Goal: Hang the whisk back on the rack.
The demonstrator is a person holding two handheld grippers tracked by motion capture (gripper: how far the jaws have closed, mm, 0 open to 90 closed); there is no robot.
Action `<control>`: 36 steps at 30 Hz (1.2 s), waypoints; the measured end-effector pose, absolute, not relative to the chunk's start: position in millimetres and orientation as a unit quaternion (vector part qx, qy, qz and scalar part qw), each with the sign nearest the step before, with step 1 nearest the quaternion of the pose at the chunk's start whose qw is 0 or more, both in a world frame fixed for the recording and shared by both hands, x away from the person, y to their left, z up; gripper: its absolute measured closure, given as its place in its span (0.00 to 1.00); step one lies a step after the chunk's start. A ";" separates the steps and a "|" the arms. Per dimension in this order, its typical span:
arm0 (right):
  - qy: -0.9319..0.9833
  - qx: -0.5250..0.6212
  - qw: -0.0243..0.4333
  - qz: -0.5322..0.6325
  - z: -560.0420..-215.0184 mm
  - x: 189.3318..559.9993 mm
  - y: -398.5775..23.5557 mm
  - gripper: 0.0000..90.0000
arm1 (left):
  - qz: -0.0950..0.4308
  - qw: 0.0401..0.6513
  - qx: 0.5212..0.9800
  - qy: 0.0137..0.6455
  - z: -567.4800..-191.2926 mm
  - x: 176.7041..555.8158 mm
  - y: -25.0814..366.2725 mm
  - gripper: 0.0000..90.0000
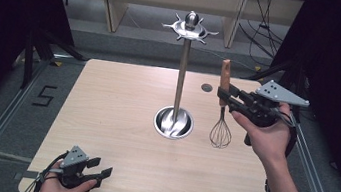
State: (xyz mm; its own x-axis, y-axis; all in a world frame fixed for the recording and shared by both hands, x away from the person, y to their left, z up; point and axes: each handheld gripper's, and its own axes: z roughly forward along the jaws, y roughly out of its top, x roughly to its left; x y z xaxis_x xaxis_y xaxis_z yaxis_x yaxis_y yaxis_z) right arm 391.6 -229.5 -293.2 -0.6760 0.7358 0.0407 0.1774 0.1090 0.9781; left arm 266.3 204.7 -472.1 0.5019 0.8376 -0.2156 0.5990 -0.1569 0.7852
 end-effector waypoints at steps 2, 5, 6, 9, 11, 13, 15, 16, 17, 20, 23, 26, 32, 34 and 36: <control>0.703 0.321 0.242 0.586 -292.4 391.5 -229.5 0.77 | 0.137 0.436 0.749 0.480 -472.1 266.3 204.9 0.46; 0.705 0.333 0.231 0.581 -291.4 390.2 -228.6 0.77 | 0.141 0.433 0.751 0.478 -472.0 267.0 205.2 0.46; 0.705 0.330 0.235 0.582 -291.0 391.1 -228.8 0.77 | 0.141 0.433 0.751 0.478 -471.9 266.9 205.2 0.46; 0.707 0.328 0.237 0.580 -288.8 391.6 -227.7 0.77 | 0.143 0.436 0.750 0.476 -471.5 266.4 205.2 0.46; 0.706 0.322 0.245 0.581 -288.2 392.3 -228.0 0.77 | 0.142 0.437 0.750 0.475 -471.7 266.4 205.1 0.46; 0.704 0.328 0.243 0.581 -287.6 392.0 -226.2 0.77 | 0.138 0.435 0.749 0.480 -472.3 266.6 204.8 0.46; 0.705 0.320 0.245 0.584 -287.1 393.8 -225.3 0.77 | 0.138 0.436 0.749 0.480 -472.4 266.9 204.5 0.46; 0.708 0.322 0.244 0.580 -286.1 393.5 -225.1 0.77 | 0.138 0.433 0.752 0.477 -472.2 267.0 205.3 0.46; 0.707 0.322 0.247 0.578 -285.5 393.7 -225.0 0.77 | 0.138 0.433 0.752 0.478 -472.1 266.9 205.2 0.46; 0.704 0.326 0.245 0.581 -283.4 394.4 -222.7 0.77 | 0.139 0.433 0.750 0.480 -471.8 266.7 205.0 0.46; 0.706 0.323 0.248 0.580 -282.4 395.7 -222.2 0.77 | 0.140 0.436 0.745 0.485 -471.3 266.1 204.2 0.46; 0.705 0.323 0.243 0.582 -281.0 396.9 -220.7 0.77 | 0.142 0.439 0.749 0.476 -471.5 266.6 204.8 0.46; 0.707 0.331 0.236 0.579 -278.7 397.5 -218.5 0.77 | 0.140 0.437 0.748 0.480 -471.5 266.0 204.6 0.46; 0.705 0.334 0.233 0.581 -278.5 397.8 -217.4 0.77 | 0.140 0.437 0.748 0.480 -471.4 266.1 204.7 0.46; 0.703 0.333 0.230 0.585 -278.3 398.5 -216.2 0.77 | 0.140 0.437 0.748 0.480 -471.5 266.2 204.8 0.46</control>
